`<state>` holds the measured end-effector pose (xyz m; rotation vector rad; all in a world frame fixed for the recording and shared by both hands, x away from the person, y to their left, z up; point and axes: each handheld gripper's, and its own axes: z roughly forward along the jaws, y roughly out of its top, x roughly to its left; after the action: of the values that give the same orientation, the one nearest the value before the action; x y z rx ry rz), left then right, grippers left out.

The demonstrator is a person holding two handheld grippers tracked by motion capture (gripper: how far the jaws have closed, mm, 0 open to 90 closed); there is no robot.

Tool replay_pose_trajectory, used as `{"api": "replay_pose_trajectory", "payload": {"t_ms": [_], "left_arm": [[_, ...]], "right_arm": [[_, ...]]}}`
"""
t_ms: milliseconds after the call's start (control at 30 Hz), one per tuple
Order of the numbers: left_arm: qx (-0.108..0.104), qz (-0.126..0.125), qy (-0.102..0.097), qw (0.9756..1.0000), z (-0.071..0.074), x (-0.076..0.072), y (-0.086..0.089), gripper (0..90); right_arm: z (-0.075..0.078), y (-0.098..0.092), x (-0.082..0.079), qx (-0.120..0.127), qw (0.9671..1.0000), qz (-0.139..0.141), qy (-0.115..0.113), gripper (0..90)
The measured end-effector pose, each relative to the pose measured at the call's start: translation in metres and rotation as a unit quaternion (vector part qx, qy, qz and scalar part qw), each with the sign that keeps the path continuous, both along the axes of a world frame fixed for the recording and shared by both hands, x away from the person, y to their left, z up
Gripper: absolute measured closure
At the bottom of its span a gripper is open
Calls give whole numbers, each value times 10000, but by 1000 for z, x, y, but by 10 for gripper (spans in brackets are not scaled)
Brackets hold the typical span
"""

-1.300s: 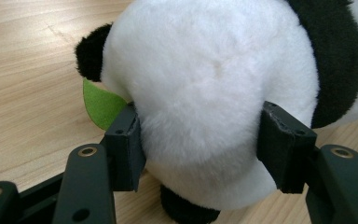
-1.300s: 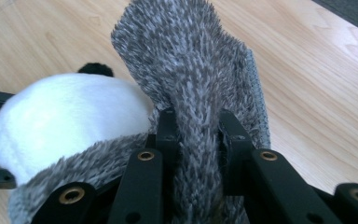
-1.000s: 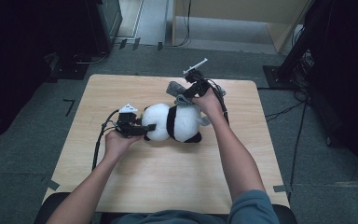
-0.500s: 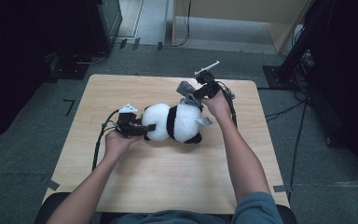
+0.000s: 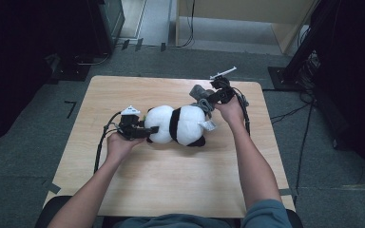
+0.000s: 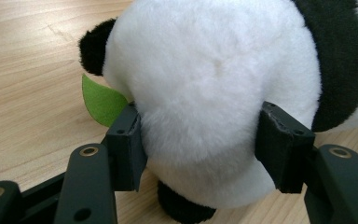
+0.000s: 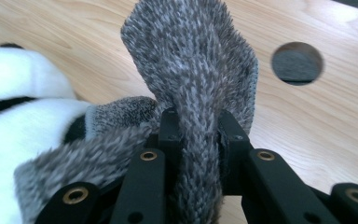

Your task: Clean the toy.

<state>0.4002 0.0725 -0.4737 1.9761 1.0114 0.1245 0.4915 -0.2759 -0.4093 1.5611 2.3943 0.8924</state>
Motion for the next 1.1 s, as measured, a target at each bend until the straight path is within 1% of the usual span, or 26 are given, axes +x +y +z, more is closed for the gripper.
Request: {"api": "replay_pose_trajectory", "payload": {"t_ms": [67,133,233,267,333,367,467,600,667,733,800,900,933,1100], "left_arm": [[-4,3,11,10000,0,0,0,400],[-1,3,28,10000,0,0,0,401],[-8,2,17,10000,0,0,0,403],[-11,4,18,10000,0,0,0,403],[-34,8,17,10000,0,0,0,404],[-45,8,26,10000,1,0,0,404],[-61,16,37,10000,1,-1,0,407],[-90,33,66,9999,2,-1,0,410],[-114,50,80,9999,3,-1,0,412],[-105,50,81,9999,3,-1,0,414],[-101,58,75,9999,3,-2,0,415],[-107,71,84,9999,4,-2,-1,418],[-106,72,83,9999,4,-2,-1,419],[-98,83,62,9999,4,-2,-1,419]], "right_arm": [[1,-3,-1,-160,9999,22,-41,764],[3,-6,-2,-254,9996,36,-124,767],[9,-10,-4,-115,9997,-10,-232,769],[14,-10,-7,-53,9995,37,-320,768],[21,-7,-11,-18,9989,105,-462,769],[25,-5,-13,26,9987,117,-487,769],[40,3,-20,64,9972,256,-702,770],[57,22,-29,121,9946,532,-886,769],[62,34,-32,149,9931,685,-935,769],[65,48,-35,174,9921,817,-936,769],[64,62,-37,187,9911,948,-913,769],[61,83,-38,86,9895,1135,-894,768],[59,90,-39,91,9890,1198,-868,768],[52,123,-40,77,9866,1418,-802,769]]}}
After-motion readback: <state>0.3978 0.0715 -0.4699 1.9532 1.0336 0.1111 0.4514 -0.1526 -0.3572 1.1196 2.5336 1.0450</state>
